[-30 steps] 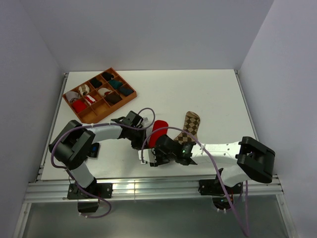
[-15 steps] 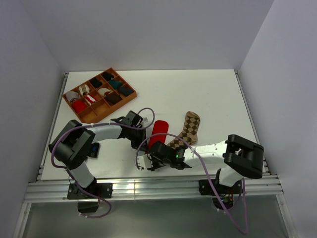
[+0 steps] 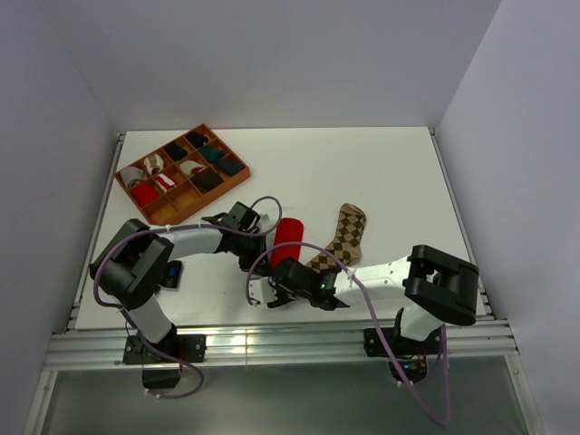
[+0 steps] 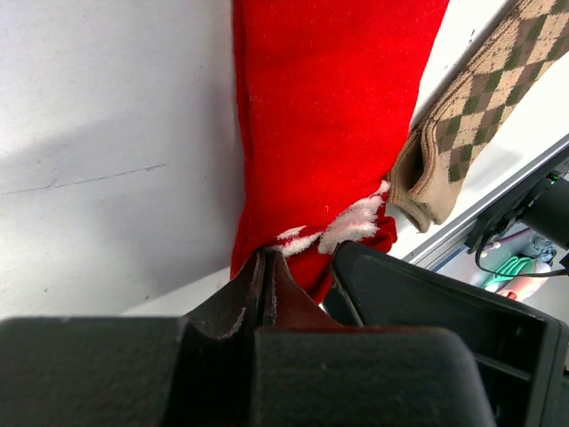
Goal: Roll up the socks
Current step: Roll the sock at the center of the board.
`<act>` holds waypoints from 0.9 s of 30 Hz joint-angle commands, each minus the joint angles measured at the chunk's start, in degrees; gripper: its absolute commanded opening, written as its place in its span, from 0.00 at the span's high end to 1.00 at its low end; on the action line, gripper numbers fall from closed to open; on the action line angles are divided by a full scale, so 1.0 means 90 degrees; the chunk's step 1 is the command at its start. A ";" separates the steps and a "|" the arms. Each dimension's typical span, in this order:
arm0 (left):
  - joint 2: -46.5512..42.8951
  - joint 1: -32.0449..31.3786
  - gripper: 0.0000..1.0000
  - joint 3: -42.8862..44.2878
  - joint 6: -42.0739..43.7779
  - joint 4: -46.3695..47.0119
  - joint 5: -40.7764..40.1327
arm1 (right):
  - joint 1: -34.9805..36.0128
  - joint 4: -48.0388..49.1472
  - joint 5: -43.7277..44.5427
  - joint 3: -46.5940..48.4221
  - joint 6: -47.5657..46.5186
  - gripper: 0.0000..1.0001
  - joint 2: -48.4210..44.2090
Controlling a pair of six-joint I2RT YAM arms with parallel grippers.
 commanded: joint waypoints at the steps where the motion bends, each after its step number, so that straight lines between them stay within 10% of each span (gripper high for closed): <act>1: 0.0029 -0.0005 1.00 -0.0139 0.0147 -0.0182 -0.0300 | 0.0003 0.0175 0.0266 -0.0040 -0.0052 0.46 0.0085; 12: -0.0156 0.0004 0.98 -0.0285 -0.0087 0.0043 -0.0250 | -0.0201 0.0040 0.0053 0.0154 0.0200 0.78 0.0076; 27: -0.2841 0.0375 0.81 -0.1691 -0.2157 0.1126 -0.2894 | -0.1735 -0.3514 -0.4476 0.2624 0.0748 0.81 0.0630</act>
